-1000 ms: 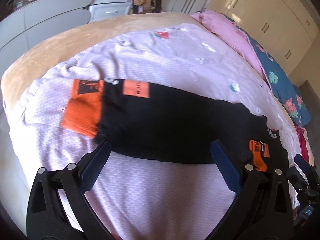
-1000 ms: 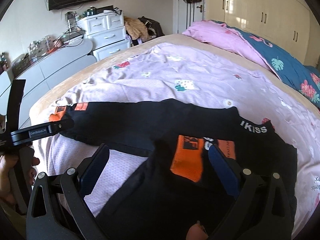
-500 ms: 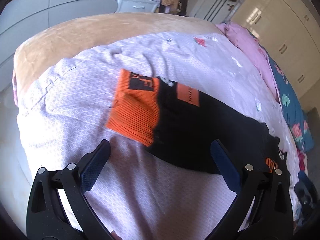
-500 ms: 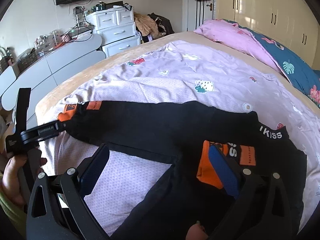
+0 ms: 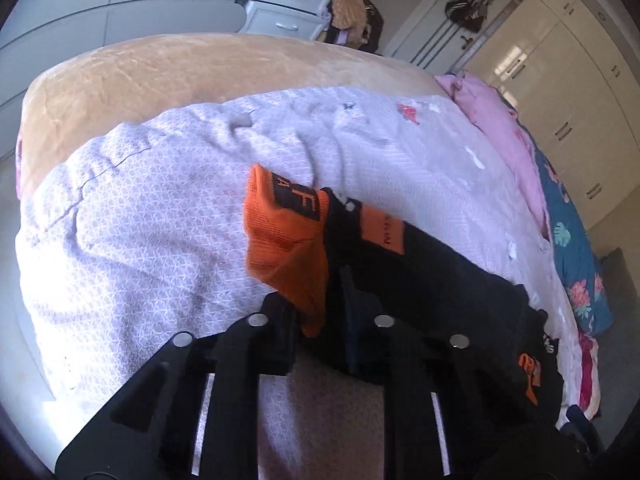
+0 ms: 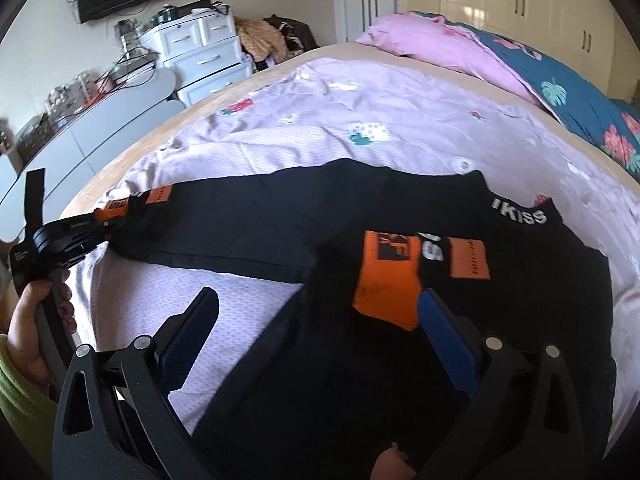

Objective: Fold small clothes
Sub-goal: 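Lift the sleeve with the left tool and carry it across the shirt body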

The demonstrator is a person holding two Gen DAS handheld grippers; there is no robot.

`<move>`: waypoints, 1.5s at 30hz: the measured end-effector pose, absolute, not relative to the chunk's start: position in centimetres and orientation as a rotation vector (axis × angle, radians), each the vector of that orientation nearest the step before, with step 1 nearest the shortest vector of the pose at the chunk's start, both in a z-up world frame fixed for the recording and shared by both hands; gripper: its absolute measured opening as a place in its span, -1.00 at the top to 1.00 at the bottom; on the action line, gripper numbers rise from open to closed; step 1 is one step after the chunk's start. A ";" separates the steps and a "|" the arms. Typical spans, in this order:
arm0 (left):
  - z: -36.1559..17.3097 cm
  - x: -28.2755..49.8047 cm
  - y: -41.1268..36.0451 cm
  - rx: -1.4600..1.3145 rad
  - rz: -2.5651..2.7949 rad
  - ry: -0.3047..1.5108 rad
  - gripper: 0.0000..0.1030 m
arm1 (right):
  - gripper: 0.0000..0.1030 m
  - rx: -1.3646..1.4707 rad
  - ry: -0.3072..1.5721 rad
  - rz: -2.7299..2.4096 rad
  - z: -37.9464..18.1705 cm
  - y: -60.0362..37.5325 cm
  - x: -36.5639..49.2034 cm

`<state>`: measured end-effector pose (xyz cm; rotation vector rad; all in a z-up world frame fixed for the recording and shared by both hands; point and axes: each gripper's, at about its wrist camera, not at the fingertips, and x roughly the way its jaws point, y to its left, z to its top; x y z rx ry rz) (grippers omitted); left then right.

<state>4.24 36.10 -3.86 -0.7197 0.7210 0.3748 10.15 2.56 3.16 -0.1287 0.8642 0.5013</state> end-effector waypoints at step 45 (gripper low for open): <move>9.8 9.2 19.2 -0.508 0.005 0.548 0.96 | -0.92 0.173 0.829 0.214 5.4 -16.2 8.8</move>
